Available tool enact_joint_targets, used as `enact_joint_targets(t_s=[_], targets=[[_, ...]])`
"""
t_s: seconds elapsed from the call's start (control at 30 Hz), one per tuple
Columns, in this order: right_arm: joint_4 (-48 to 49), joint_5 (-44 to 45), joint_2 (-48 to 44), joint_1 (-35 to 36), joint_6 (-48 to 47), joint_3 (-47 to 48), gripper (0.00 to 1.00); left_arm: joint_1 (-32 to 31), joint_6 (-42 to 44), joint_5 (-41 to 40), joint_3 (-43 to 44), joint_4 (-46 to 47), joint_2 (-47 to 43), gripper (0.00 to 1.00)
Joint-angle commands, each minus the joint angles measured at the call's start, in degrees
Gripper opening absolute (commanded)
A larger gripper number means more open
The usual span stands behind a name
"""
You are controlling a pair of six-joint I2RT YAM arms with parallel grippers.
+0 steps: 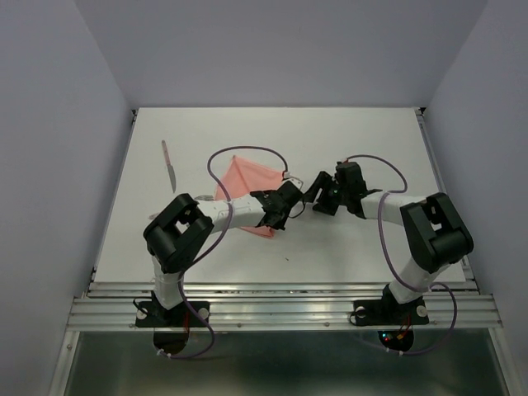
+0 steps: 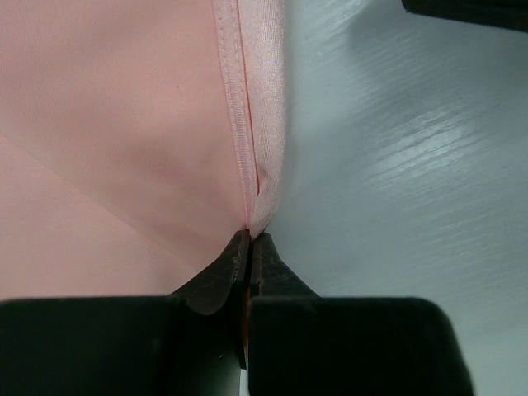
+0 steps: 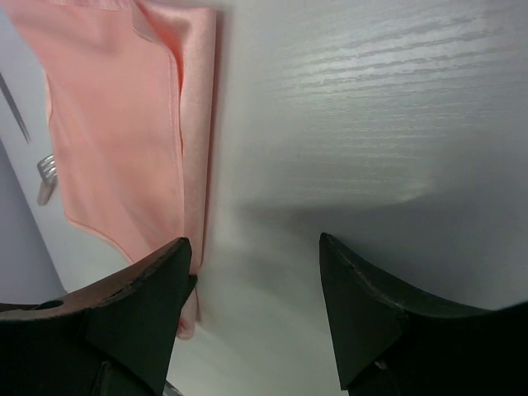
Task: Fold the napkin into a case and place the utensils inside
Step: Pick up the upper triangle-folded napkin from the center of the board.
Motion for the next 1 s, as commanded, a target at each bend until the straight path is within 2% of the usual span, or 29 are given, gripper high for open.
enact_joint_targets(t_s=[0.0,0.17,0.57,0.77,0.97], targets=[[9.04,-4.62,1.79,0.32,4.95,0.43,0.70,1.57,1.17,1.62,-1.68,-1.12,-3.66,0.00],[14.85,-7.26,3.46,0.32,8.21,0.86,0.76,1.93,1.26,2.85,-1.77,-0.59,-4.10,0.00],[12.83,-7.00,15.84,2.69,9.70,10.88,0.75,2.54,0.91,3.82,-2.12,0.46,-8.06,0.00],[12.83,-6.65,19.01,3.22,10.41,13.34,0.69,2.89,0.82,4.35,-2.82,0.55,-9.81,0.00],[12.66,-5.86,19.90,3.22,10.93,14.05,0.52,3.07,1.17,4.35,-3.52,0.90,-10.17,0.00]])
